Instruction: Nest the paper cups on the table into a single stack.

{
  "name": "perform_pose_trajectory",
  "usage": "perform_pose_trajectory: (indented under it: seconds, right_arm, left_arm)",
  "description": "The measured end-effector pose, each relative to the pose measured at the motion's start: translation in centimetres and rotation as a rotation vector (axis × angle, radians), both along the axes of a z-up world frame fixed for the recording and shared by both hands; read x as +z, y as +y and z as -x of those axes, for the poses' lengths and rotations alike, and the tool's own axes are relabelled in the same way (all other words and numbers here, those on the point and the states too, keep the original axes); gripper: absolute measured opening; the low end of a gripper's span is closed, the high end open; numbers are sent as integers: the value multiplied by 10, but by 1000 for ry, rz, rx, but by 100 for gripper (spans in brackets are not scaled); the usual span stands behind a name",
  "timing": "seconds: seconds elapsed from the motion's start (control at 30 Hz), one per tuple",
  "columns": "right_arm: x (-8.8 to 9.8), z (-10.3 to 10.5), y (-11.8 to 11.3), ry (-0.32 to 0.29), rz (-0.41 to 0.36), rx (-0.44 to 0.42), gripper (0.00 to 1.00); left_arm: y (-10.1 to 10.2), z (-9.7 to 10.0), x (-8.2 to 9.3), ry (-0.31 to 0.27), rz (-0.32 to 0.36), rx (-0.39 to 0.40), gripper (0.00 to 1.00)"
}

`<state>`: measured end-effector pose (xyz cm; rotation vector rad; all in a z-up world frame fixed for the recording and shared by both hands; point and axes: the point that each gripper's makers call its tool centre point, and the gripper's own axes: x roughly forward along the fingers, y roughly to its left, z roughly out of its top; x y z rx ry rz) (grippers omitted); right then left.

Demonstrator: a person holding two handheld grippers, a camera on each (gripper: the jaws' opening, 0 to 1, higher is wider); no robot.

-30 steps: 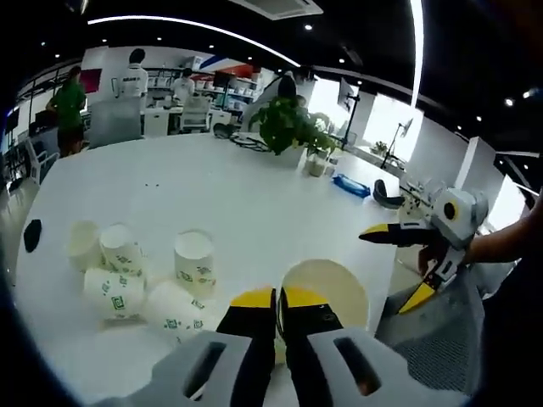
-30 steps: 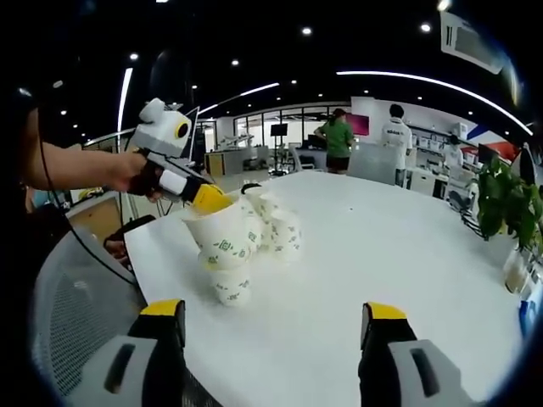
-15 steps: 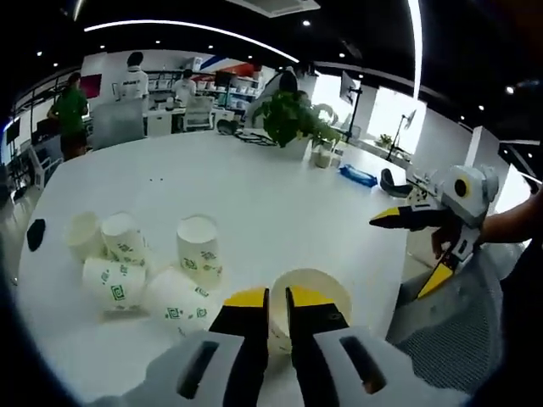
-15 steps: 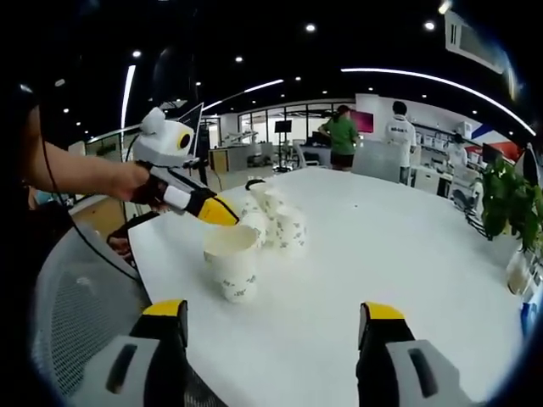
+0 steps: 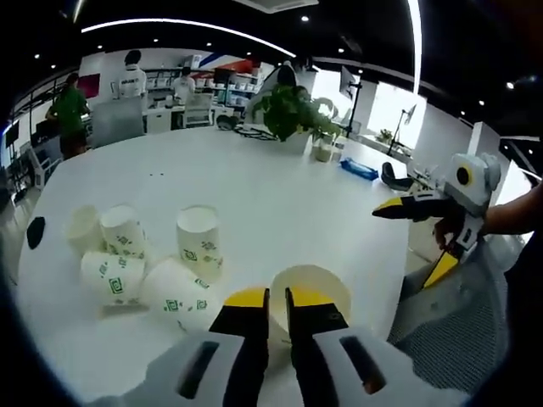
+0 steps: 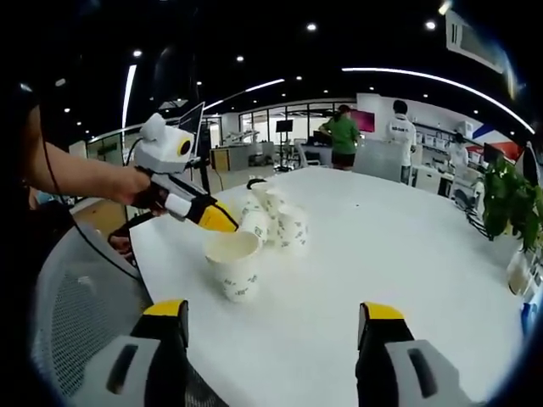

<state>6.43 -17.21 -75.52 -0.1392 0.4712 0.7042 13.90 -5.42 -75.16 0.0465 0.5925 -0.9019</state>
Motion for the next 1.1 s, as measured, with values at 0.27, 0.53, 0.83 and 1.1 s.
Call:
perform_pose_trajectory:
  seconds: [0.27, 0.53, 0.83, 1.1]
  right_arm:
    - [-1, 0, -1, 2, 1, 1, 82]
    - [0, 0, 0, 4, -2, -1, 82]
    - [-1, 1, 1, 10, -6, 4, 82]
    - [-2, 2, 2, 14, -3, 10, 82]
  left_arm:
    - [7, -8, 17, -56, 29, 2, 14]
    - [27, -23, 19, -129, -46, -3, 25]
    - [40, -39, 6, -227, -190, -75, 42]
    - [47, -50, -16, -279, -321, -164, 58]
